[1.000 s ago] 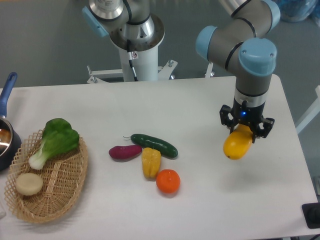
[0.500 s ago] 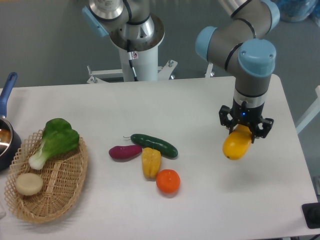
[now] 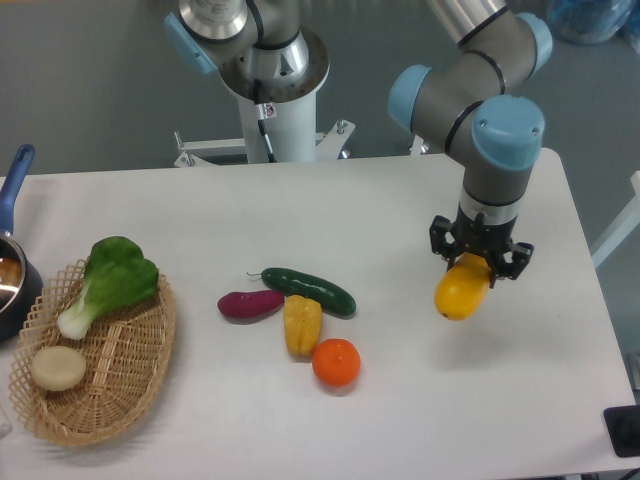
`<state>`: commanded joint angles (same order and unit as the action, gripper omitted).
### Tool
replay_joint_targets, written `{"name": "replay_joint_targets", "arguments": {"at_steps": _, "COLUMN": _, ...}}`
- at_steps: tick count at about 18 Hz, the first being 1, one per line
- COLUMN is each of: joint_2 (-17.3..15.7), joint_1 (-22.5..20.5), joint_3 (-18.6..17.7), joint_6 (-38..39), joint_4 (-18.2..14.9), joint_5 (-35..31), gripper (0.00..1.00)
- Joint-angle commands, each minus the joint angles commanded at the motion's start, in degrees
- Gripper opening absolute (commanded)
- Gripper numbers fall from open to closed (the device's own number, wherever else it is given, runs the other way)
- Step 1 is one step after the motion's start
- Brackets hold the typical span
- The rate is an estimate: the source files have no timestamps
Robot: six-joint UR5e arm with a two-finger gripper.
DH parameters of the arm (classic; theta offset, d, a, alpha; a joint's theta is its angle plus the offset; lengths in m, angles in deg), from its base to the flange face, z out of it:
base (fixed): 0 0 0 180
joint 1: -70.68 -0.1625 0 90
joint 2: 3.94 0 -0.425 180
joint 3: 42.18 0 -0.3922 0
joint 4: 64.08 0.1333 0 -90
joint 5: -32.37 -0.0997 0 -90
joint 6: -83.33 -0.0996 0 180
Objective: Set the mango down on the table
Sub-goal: 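Carry the held mango toward the cucumber and lower it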
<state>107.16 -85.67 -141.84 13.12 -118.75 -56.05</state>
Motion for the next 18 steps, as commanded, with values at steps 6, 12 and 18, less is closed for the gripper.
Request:
{"name": "replay_joint_targets", "arguments": {"at_steps": 6, "joint_2": -2.0, "joint_1": 0.2, "joint_3": -7.9, "joint_6": -7.1, "joint_4": 0.0, "joint_5": -4.2, "gripper": 0.30}}
{"name": "replay_joint_targets", "arguments": {"at_steps": 12, "joint_2": -3.3, "joint_1": 0.2, "joint_3": -12.9, "joint_6": -13.7, "joint_4": 3.9, "joint_5": -6.0, "gripper": 0.52}}
{"name": "replay_joint_targets", "arguments": {"at_steps": 18, "joint_2": -3.3, "joint_1": 0.0, "joint_3": -12.9, "joint_6": -12.8, "joint_4": 3.9, "joint_5": -5.7, "gripper": 1.00}}
